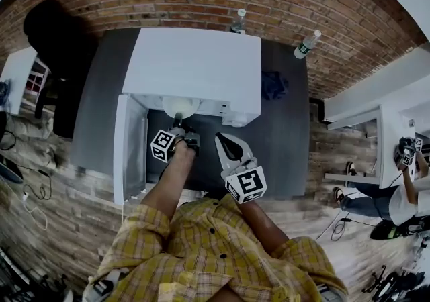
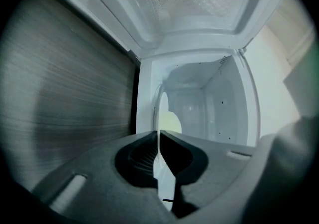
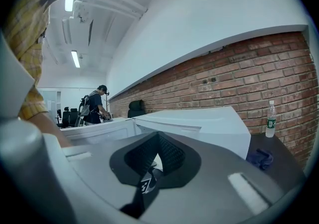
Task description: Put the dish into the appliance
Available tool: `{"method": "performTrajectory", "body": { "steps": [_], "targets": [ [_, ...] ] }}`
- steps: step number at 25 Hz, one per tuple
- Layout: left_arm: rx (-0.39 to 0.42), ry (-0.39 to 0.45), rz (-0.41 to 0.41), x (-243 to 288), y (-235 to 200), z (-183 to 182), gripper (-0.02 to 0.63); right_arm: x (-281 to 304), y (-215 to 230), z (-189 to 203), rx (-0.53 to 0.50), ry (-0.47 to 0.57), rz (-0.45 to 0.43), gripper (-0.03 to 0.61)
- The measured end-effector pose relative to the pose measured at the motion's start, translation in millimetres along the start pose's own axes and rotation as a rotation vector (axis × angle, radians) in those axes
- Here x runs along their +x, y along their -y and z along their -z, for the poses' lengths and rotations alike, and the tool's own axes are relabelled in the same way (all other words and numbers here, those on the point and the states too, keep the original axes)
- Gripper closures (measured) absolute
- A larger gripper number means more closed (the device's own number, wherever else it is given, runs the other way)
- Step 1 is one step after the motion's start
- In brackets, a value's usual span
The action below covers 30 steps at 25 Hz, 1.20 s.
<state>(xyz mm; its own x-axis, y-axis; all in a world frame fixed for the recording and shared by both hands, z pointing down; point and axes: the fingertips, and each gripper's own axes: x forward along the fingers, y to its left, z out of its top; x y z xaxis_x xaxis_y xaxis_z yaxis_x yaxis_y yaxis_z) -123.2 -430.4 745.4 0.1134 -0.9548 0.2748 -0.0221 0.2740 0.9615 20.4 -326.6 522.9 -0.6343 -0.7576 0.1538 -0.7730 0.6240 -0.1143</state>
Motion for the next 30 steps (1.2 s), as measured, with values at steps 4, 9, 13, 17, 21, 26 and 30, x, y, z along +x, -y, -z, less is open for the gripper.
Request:
{"method": "performTrajectory", "body": {
  "steps": [4,9,13,17,21,26,30],
  "targets": [
    [0.033,-0.016,-0.026,6,2,0,0.600,2,0,0,0.006,-0.001,-0.009,0.574],
    [0.050,-0.022,-0.071,10,1,1,0.577,3,2,-1,0.013,0.002,-0.012,0.574],
    [0.035,-0.027,-0.102,11,-7,4,0.502,2,3,-1,0.014,0.000,-0.009,0.574],
    [0.023,-0.039,-0.118,14,-9,8,0.477,2,6,1,0.021,0.000,-0.001,0.574],
    [0.016,-0.056,-0.142,19,-13,7,0.445,2,7,1,0.026,0.000,0.002,0.574],
    [0.032,-0.087,-0.159,22,-14,6,0.433,2,9,0,0.028,-0.001,0.004,0.574],
    [0.029,-0.096,-0.157,20,-15,7,0.434,3,8,0,0.028,0.002,0.009,0.574]
  ]
}}
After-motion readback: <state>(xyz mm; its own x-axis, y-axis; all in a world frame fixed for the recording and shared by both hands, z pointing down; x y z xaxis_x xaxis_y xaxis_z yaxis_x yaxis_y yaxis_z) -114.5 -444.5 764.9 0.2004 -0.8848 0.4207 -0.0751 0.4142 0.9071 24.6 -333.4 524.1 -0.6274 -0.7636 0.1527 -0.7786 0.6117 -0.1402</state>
